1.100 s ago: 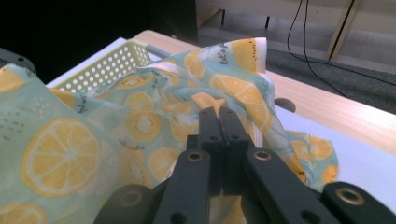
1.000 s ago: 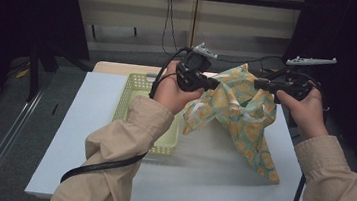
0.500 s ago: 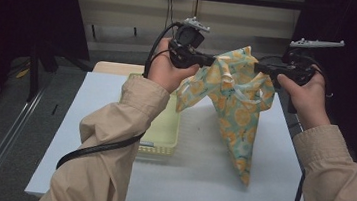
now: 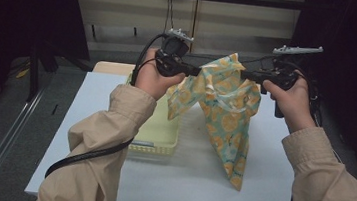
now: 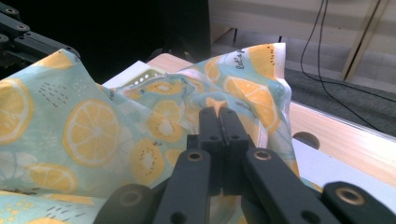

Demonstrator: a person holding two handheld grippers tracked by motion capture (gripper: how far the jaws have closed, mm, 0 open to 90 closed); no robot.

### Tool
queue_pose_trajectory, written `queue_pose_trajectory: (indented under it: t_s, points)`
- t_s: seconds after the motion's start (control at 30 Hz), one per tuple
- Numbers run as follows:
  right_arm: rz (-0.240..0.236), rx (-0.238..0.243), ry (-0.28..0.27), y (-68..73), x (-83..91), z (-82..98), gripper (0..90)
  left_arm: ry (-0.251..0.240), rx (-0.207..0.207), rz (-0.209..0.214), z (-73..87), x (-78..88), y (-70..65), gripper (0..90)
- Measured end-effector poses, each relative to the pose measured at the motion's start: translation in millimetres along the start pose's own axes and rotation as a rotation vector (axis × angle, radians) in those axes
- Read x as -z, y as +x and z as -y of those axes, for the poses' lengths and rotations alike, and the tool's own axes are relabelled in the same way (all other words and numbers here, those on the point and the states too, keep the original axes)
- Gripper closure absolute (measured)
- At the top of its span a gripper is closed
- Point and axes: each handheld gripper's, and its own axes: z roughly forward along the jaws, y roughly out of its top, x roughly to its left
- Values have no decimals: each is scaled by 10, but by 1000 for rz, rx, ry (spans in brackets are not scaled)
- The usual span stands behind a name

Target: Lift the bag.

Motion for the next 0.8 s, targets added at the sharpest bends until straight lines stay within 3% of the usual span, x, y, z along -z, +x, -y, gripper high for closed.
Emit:
queue_pose_trajectory:
  t_s: [0.23,0.33,0.37,0.43,0.57,0.8]
  points:
    - [-39,6,9,97,-183,32,888,26,37,20,214,30,69,900]
    - [-50,6,9,146,-238,41,744,19,68,38,304,57,115,880]
    - [-61,5,-1,166,-247,41,647,16,89,35,332,67,126,801]
    - [-57,6,-11,209,-246,40,511,13,116,9,379,96,148,526]
    - [-41,20,10,256,-228,62,347,12,129,-15,478,132,155,301]
    - [-37,23,25,268,-140,200,288,18,120,-25,646,213,203,114]
